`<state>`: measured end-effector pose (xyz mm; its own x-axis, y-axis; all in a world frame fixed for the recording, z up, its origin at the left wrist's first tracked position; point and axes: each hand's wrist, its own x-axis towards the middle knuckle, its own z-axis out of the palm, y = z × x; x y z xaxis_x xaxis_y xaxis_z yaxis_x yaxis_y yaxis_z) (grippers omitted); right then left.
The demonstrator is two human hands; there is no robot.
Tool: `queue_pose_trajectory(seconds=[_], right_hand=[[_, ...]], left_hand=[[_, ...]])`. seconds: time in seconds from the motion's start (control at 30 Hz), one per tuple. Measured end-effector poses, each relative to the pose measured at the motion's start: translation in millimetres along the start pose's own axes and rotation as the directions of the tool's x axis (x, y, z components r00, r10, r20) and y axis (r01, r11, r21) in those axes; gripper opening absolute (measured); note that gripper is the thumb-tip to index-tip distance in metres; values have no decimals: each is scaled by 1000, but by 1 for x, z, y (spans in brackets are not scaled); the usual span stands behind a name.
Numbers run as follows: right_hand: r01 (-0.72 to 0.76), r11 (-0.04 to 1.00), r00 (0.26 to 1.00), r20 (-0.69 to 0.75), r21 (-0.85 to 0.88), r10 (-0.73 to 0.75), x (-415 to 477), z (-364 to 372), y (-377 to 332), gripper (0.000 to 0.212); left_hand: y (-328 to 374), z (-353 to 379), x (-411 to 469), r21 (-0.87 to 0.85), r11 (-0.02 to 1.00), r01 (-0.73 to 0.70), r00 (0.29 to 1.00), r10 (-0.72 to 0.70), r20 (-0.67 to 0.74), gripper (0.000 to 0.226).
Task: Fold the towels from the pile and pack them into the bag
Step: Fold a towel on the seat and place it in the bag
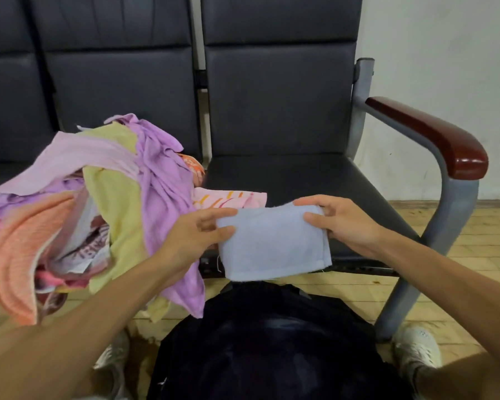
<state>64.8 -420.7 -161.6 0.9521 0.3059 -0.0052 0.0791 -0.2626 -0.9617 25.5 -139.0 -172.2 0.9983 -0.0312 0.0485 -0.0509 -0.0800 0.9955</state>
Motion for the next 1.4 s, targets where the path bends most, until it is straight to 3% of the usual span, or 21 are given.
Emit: queue_pose_trajectory(seconds=[0.13, 0.27, 0.33, 0.4, 0.47, 0.53, 0.63, 0.73, 0.87, 0.97, 1.07, 1.17, 1.23, 1.3, 1.4], right_hand=[[33, 973, 999, 12, -230, -30, -7, -3, -1, 61], [107, 810, 990, -17, -576, -143, -14, -3, -3, 46], [158, 730, 977, 1, -665, -211, -18, -4, -1, 35], [219, 703, 959, 16, -677, -283, -19, -6, 2, 21], [226, 658, 949, 10, -718, -316, -18, -8, 3, 18], [187, 672, 966, 9, -716, -259, -15, -11, 4, 22], [115, 855, 993, 47, -505, -106, -17, -9, -1, 23], [70, 970, 997, -15, -234, -76, -21, -3, -9, 24], [-49, 993, 998, 21, -105, 52, -28, 2, -11, 37], [-265, 961, 946, 218, 83, 242, -37, 0, -10, 40], [-428, 879, 862, 386, 208, 328, -50, -6, -15, 45], [-521, 836, 820, 376, 173, 432, -64, -13, -10, 44], [-568, 812, 798, 331, 134, 503, -72, -16, -1, 40], [-614, 789, 761, 295, 38, 578, -78, -17, 10, 38], [-717, 692, 646, 290, -84, 706, -80, -13, 32, 29]], left_hand=[[2, 3, -7, 178, 984, 9, 1000, -5, -22, 60], [5, 10, -7, 615, 775, -142, 981, 194, -18, 44], [4, 14, -7, 718, 659, -225, 958, 286, 38, 31], [0, 14, -4, 753, 607, -254, 954, 287, 91, 25], [-2, 12, -2, 741, 613, -274, 954, 268, 132, 23], [-3, 10, -2, 692, 653, -308, 949, 264, 173, 19], [0, 12, -7, 459, 867, -193, 981, 161, 109, 9], [1, 17, -9, 143, 989, -34, 999, 32, 12, 25], [1, 27, -10, 27, 999, 47, 993, -44, -108, 32], [-4, 33, -8, -2, 984, 181, 977, -180, -119, 41], [-5, 40, -12, -130, 934, 333, 936, -344, -75, 44], [-2, 44, -30, -254, 857, 448, 893, -421, 156, 39], [-6, 46, -43, -178, 862, 475, 857, -408, 315, 36], [-21, 50, -52, -69, 876, 477, 841, -431, 327, 30], [-55, 60, -54, 22, 868, 495, 822, -477, 312, 38]])
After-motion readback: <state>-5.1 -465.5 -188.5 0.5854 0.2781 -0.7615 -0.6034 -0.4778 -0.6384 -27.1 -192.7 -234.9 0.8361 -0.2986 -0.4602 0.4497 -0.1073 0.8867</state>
